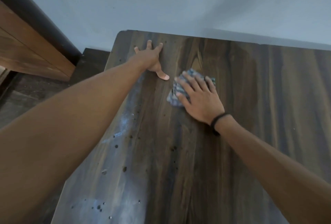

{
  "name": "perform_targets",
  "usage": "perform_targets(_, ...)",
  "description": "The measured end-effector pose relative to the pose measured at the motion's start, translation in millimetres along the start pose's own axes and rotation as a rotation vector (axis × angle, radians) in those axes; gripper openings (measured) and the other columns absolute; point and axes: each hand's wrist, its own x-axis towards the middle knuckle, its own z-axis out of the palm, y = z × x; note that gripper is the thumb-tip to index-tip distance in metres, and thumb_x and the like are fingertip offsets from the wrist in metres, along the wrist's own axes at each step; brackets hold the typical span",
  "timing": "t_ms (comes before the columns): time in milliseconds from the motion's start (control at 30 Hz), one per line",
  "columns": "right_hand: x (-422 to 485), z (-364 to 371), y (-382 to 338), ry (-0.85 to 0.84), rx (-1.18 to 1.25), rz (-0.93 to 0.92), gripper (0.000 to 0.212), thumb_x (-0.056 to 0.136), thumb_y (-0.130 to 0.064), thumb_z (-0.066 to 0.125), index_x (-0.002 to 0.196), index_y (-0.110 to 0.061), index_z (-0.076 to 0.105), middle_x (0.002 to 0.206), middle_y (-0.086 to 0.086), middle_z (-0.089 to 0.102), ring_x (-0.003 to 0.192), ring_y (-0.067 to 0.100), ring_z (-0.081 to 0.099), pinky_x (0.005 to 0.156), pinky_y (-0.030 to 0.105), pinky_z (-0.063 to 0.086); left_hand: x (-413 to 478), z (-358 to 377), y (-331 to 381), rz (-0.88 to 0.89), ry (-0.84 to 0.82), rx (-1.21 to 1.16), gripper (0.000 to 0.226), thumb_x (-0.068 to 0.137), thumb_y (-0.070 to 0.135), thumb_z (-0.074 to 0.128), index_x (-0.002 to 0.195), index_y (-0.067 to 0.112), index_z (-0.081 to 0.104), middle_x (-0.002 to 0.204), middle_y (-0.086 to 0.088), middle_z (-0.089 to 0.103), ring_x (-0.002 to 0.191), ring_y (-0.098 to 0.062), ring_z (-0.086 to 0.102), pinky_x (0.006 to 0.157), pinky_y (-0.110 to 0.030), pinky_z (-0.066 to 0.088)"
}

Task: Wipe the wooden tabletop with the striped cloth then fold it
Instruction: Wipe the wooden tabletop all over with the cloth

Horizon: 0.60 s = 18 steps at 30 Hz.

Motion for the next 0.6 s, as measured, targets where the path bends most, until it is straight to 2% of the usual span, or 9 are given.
perform_targets(67, -18, -1, 8, -0.013, -0.023, -0.060, 0.057, 0.103, -0.057, 0.023, 0.158, -0.042, 0.021, 0.167, -0.012, 0.018, 0.155, 0.017, 0.013, 0.126, 0.046, 0.006, 2, 1, -1, 0.008, 0.004, 0.000, 0.143, 0.057, 0.060, 0.087, 0.156, 0.036, -0.014, 0.164, -0.003, -0.023, 0.145, -0.053, -0.013, 0.116, -0.067, 0.009)
perform_targets(200, 45, -16, 45, 0.015, 0.046, 0.174, 0.056, 0.104, -0.055, 0.025, 0.158, -0.041, 0.020, 0.169, -0.007, 0.015, 0.155, 0.019, 0.008, 0.124, 0.047, 0.001, 3, -1, -2, 0.011, 0.009, -0.022, 0.141, 0.059, 0.058, 0.086, 0.156, 0.036, -0.013, 0.164, -0.003, -0.023, 0.146, -0.051, -0.014, 0.116, -0.066, 0.006)
perform_targets(267, 60, -16, 30, 0.001, 0.081, 0.224, 0.057, 0.105, -0.054, 0.024, 0.159, -0.039, 0.017, 0.170, -0.005, 0.011, 0.156, 0.022, 0.005, 0.124, 0.049, -0.003, 2, -1, -2, 0.005, 0.010, -0.023, 0.142, 0.057, 0.058, 0.086, 0.156, 0.037, -0.013, 0.164, -0.002, -0.023, 0.146, -0.052, -0.014, 0.117, -0.067, 0.006)
perform_targets(367, 17, -1, -5, -0.011, 0.005, 0.033, 0.057, 0.104, -0.055, 0.025, 0.159, -0.039, 0.019, 0.169, -0.005, 0.013, 0.156, 0.023, 0.009, 0.125, 0.050, 0.003, 2, 1, -3, 0.002, -0.007, -0.027, 0.141, 0.059, 0.058, 0.086, 0.156, 0.037, -0.014, 0.164, -0.001, -0.024, 0.145, -0.053, -0.015, 0.116, -0.068, 0.010)
perform_targets(433, -25, 4, -2, -0.020, -0.017, -0.073, 0.058, 0.103, -0.057, 0.023, 0.158, -0.042, 0.019, 0.168, -0.010, 0.016, 0.155, 0.019, 0.012, 0.126, 0.048, 0.006, 1, 1, -3, 0.001, -0.005, -0.021, 0.141, 0.059, 0.058, 0.086, 0.156, 0.038, -0.014, 0.164, 0.000, -0.023, 0.145, -0.053, -0.015, 0.115, -0.068, 0.011)
perform_targets(500, -23, -2, 24, -0.020, -0.007, 0.003, 0.059, 0.102, -0.060, 0.020, 0.158, -0.042, 0.019, 0.168, -0.011, 0.015, 0.156, 0.017, 0.009, 0.126, 0.046, 0.004, 1, -1, -2, 0.006, 0.009, -0.025, 0.139, 0.060, 0.057, 0.086, 0.156, 0.037, -0.013, 0.164, -0.001, -0.023, 0.146, -0.051, -0.015, 0.116, -0.068, 0.009)
perform_targets(600, 17, -12, 40, 0.034, 0.078, 0.254, 0.057, 0.104, -0.056, 0.023, 0.158, -0.039, 0.020, 0.169, -0.006, 0.013, 0.156, 0.020, 0.006, 0.125, 0.049, -0.001, 1, -3, -1, 0.008, 0.021, -0.008, 0.139, 0.061, 0.057, 0.085, 0.157, 0.035, -0.012, 0.165, -0.003, -0.021, 0.147, -0.048, -0.013, 0.118, -0.065, 0.005)
